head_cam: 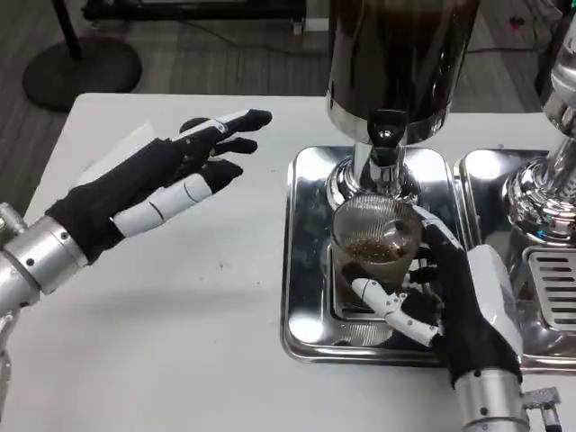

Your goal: Grasp the cup under the faucet to collect the drink, then remove the cup.

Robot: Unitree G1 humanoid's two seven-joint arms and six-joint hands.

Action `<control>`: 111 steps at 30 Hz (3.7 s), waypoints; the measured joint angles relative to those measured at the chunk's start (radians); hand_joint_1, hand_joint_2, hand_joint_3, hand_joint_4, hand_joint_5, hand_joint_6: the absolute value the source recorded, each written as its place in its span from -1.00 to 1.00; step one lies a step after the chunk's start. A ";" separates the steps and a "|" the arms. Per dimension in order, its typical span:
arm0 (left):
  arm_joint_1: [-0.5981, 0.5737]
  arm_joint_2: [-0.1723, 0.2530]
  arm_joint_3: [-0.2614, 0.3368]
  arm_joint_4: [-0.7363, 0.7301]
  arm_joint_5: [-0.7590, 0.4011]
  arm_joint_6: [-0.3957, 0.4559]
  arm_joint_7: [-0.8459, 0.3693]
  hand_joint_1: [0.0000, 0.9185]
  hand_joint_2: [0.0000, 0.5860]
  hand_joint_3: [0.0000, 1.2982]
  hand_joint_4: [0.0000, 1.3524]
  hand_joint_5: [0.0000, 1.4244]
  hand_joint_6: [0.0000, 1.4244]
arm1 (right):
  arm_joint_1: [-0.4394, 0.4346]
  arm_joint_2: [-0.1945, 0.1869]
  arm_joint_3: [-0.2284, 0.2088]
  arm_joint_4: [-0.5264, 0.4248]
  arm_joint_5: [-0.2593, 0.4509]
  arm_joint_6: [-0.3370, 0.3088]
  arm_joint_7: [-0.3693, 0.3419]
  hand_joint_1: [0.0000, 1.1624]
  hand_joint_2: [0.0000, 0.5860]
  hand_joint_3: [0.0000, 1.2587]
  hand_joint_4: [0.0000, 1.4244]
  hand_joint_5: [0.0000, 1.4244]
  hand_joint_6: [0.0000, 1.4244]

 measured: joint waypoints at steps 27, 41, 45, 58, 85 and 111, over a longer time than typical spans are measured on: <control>0.004 -0.019 -0.085 0.066 0.079 -0.022 -0.063 -1.00 -0.45 -0.80 -0.90 -0.86 -0.70 | 0.043 0.000 0.001 -0.020 -0.025 -0.003 -0.093 0.10 -0.28 -0.43 -0.44 -0.23 -0.07; -0.016 -0.023 -0.104 0.117 0.116 -0.040 -0.063 -1.00 -0.42 -0.82 -0.92 -0.88 -0.72 | 0.065 0.000 0.001 -0.022 -0.027 -0.025 -0.139 0.11 -0.27 -0.37 -0.34 -0.12 0.07; -0.022 -0.023 -0.107 0.127 0.122 -0.046 -0.063 -1.00 -0.42 -0.82 -0.92 -0.88 -0.73 | 0.068 0.000 0.001 -0.022 -0.027 -0.034 -0.151 0.12 -0.26 -0.37 -0.34 -0.10 0.09; -0.030 -0.028 -0.136 0.136 0.154 -0.089 -0.061 -1.00 -0.42 -0.82 -0.92 -0.89 -0.73 | 0.092 -0.001 -0.005 -0.041 -0.029 -0.074 -0.197 0.12 -0.26 -0.33 -0.31 -0.07 0.15; 0.157 0.020 -0.133 -0.175 0.014 -0.082 -0.145 -1.00 -0.41 -0.82 -0.94 -0.90 -0.73 | 0.373 -0.022 0.003 -0.367 -0.045 -0.107 -0.108 0.11 -0.21 -0.29 -0.28 -0.03 0.18; 0.357 0.195 -0.052 -0.396 0.197 -0.291 0.013 -1.00 -0.42 -0.91 -1.00 -1.00 -0.86 | 0.471 -0.019 0.010 -0.461 -0.040 -0.113 -0.047 0.10 -0.20 -0.27 -0.26 -0.02 0.19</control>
